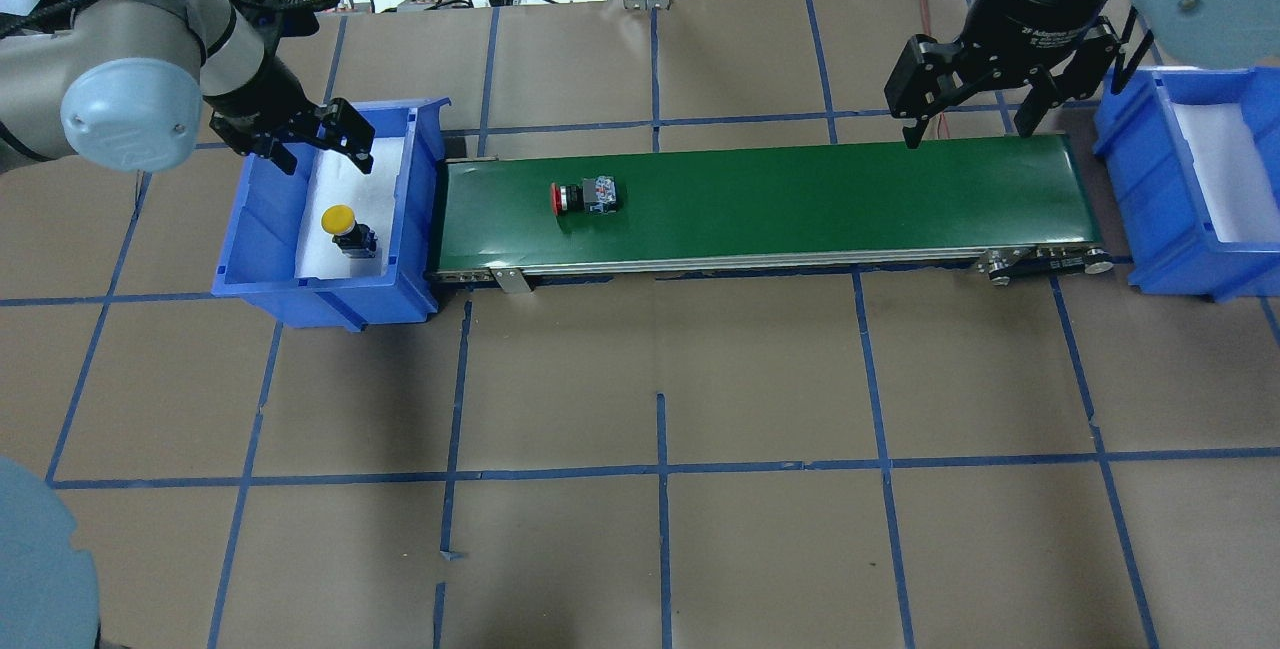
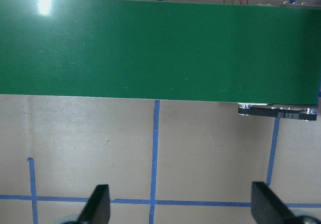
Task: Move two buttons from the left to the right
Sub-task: 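Move the left gripper back into the bin over the yellow button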
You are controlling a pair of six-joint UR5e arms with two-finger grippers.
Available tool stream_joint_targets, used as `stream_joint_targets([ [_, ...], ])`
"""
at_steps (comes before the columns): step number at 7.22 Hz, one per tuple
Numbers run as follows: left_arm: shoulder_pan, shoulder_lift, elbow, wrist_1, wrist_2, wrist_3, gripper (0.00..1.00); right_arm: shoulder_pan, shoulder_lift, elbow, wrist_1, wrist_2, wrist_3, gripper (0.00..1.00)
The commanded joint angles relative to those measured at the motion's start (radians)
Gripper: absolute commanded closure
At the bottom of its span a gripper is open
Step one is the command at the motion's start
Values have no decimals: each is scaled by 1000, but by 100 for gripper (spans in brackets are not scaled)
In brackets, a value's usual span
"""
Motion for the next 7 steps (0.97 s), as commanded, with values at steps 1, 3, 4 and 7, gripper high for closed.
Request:
stream_joint_targets([
  [1, 8, -43, -42, 90, 73, -59, 0, 0, -1, 0, 4, 1, 2, 0],
  [3, -4, -70, -59, 97, 73, -114, 1, 0, 2, -1, 3, 0, -1, 0],
  [4, -5, -81, -59, 98, 75, -112, 10, 0, 1, -1, 3, 1, -15, 0],
  [7, -6, -76, -59, 77, 64, -115, 43, -1, 2, 0, 7, 1, -15, 0],
])
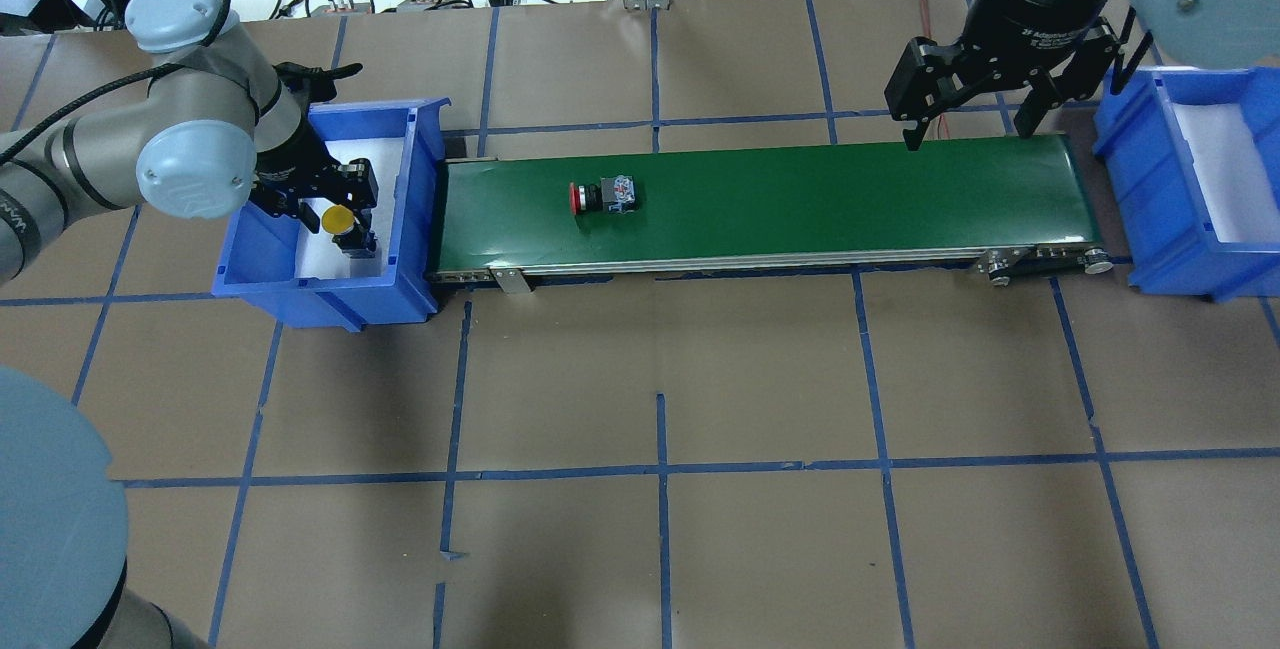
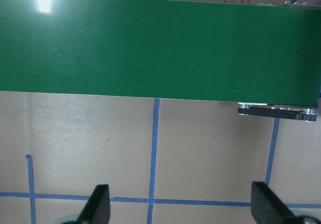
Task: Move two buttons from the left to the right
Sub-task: 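Close the left gripper on the yellow push button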
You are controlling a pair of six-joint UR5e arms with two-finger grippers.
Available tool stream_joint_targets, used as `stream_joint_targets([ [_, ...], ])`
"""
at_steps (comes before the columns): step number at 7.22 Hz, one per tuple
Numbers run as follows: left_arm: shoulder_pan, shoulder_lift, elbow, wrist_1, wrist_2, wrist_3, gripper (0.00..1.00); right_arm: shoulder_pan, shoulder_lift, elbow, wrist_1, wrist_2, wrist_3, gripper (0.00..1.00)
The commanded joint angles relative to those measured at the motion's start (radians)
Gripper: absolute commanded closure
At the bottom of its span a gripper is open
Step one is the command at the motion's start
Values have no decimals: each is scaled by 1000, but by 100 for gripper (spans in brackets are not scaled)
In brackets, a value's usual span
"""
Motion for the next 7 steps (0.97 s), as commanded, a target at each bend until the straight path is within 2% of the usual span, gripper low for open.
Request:
stream_joint_targets([
  [1, 8, 2, -1, -36, -8, 1, 45, -4, 1, 0, -5, 2, -4, 0],
  [3, 9, 5, 1, -37, -8, 2, 45, -27, -1, 0, 2, 11, -14, 0],
  [5, 0, 5, 1, -39, -8, -1, 32, -21, 1, -1, -5, 14, -7, 0],
  [6, -6, 7, 1, -59, -8, -2, 34, -21, 1, -3, -12, 16, -7, 0],
  [7, -4, 1, 13, -60, -8, -2, 46, -21, 4, -13, -7, 33, 7, 0],
])
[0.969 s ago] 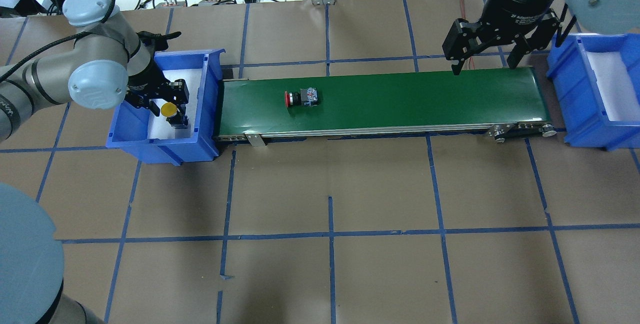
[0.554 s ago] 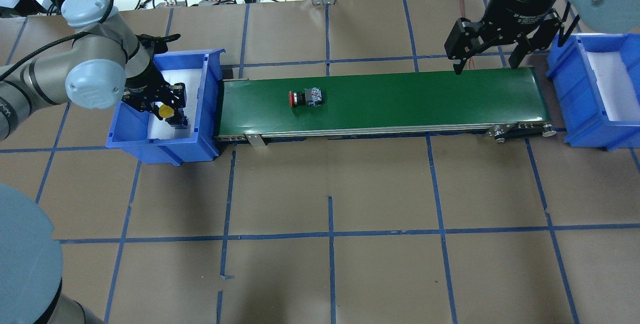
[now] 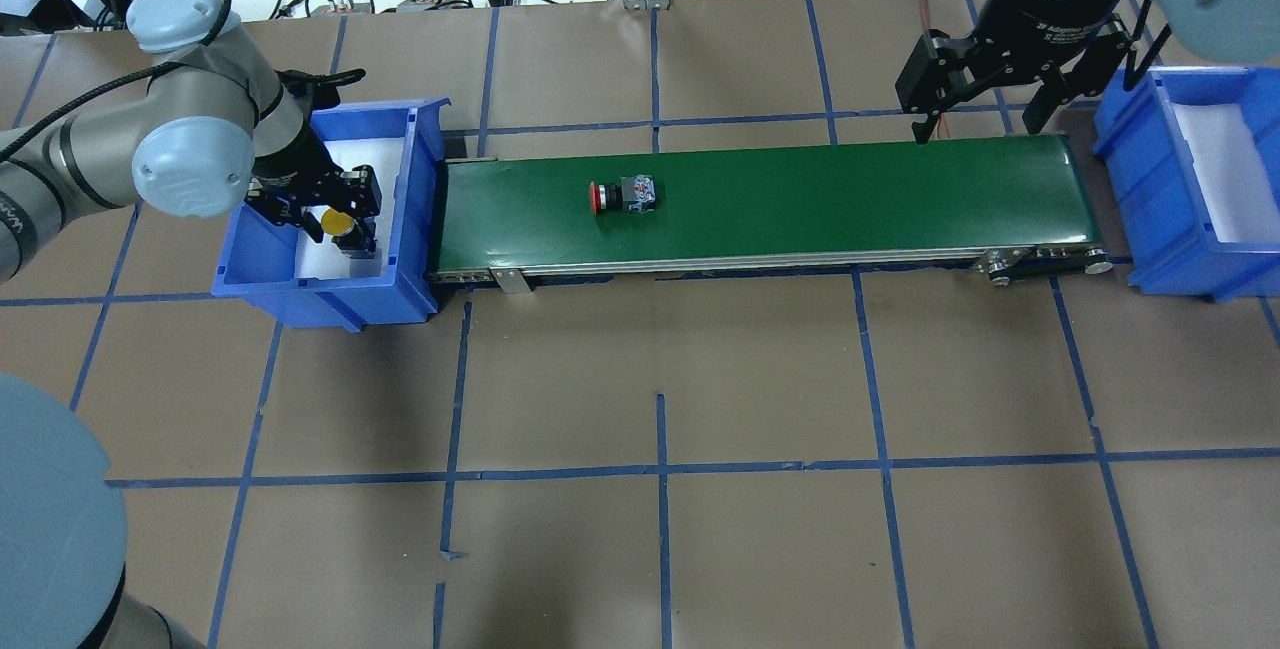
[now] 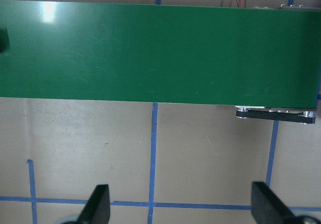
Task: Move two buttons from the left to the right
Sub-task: 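Lift the yellow button and carry it over the belt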
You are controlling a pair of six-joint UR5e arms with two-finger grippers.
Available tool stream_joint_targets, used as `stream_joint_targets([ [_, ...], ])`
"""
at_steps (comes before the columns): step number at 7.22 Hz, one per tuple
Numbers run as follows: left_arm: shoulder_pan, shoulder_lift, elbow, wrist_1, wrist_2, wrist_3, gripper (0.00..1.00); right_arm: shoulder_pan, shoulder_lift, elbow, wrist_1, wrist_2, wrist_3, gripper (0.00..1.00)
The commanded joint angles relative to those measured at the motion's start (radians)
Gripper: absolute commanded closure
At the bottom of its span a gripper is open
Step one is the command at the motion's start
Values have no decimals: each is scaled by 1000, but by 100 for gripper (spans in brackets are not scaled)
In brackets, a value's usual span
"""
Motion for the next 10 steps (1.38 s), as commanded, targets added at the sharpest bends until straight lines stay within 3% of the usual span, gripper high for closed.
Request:
stream_joint_targets([
  [1, -1, 1, 6, -9, 0, -1, 60, 1, 1, -9, 1, 43, 25, 0],
  [3, -1, 8, 21, -35, 2, -1, 70, 1, 1, -10, 1, 35, 25, 0],
  [5, -3, 19, 83, -73, 9, 1, 70, 1, 1, -10, 2, 34, 25, 0],
  [8, -55, 28, 324, -286, 3, 1, 70, 1, 2, -6, -5, 34, 16, 0],
  [10, -192, 7, 420, -367, -3, -194, 70, 1, -2, 2, -2, 34, 13, 0],
])
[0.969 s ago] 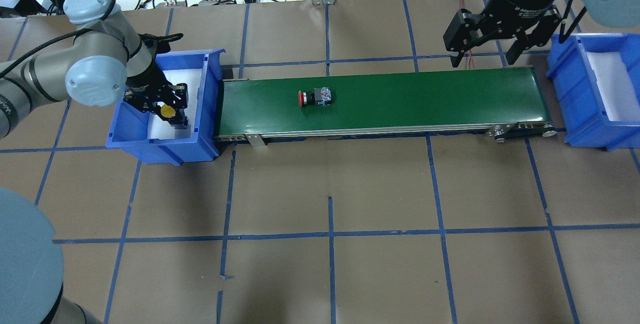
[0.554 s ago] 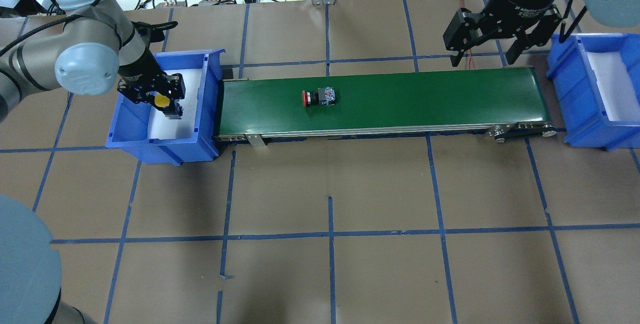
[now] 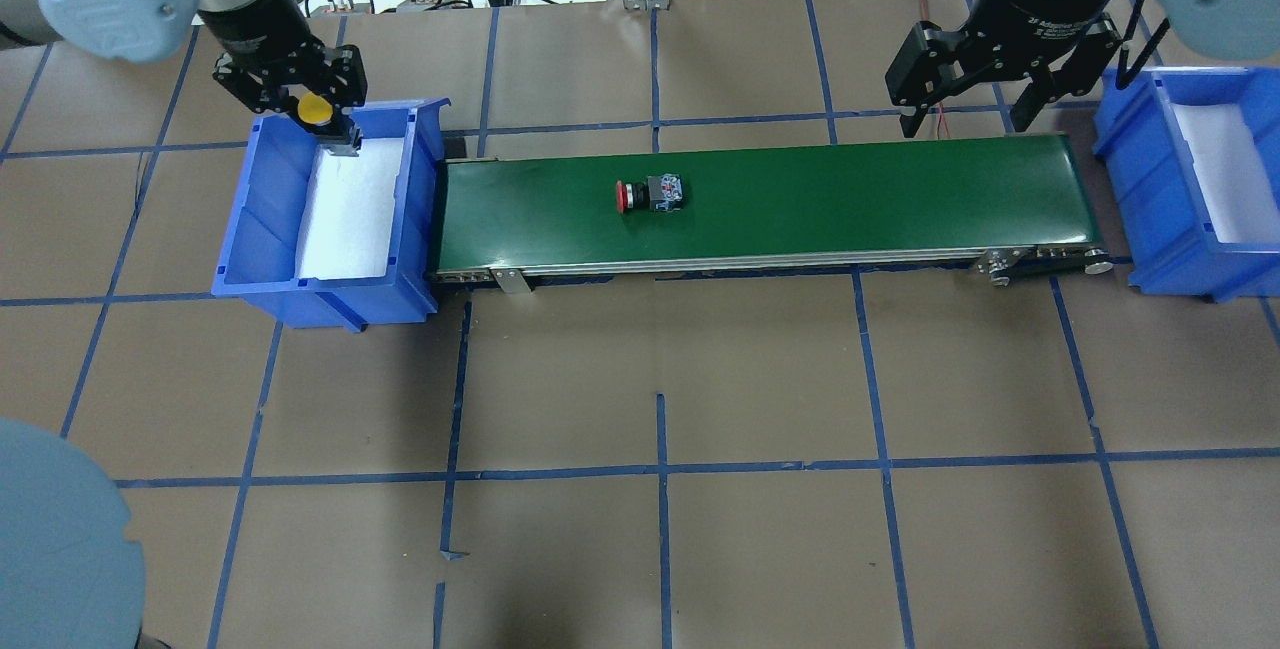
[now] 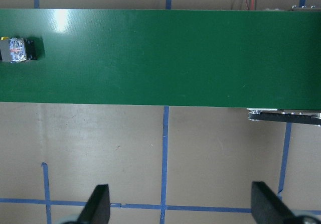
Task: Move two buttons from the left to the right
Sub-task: 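Lift the yellow button and carry it over the belt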
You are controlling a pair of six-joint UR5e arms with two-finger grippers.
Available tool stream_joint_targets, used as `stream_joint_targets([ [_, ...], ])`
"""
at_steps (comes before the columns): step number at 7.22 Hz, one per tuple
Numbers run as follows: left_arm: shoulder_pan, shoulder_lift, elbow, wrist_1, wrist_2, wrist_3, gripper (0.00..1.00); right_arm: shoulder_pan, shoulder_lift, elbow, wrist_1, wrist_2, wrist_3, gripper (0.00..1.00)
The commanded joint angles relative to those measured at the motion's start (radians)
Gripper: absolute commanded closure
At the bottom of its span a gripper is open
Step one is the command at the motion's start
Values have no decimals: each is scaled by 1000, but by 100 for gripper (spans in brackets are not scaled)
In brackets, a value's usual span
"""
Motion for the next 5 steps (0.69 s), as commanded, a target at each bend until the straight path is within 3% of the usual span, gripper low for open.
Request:
stream_joint_targets([
  [1, -129, -37, 51, -28, -34, -162, 69, 0, -1, 1, 1, 0, -2, 0],
  [5, -253, -156, 16, 141, -70, -269, 69, -5, -3, 5, 10, 0, -8, 0],
])
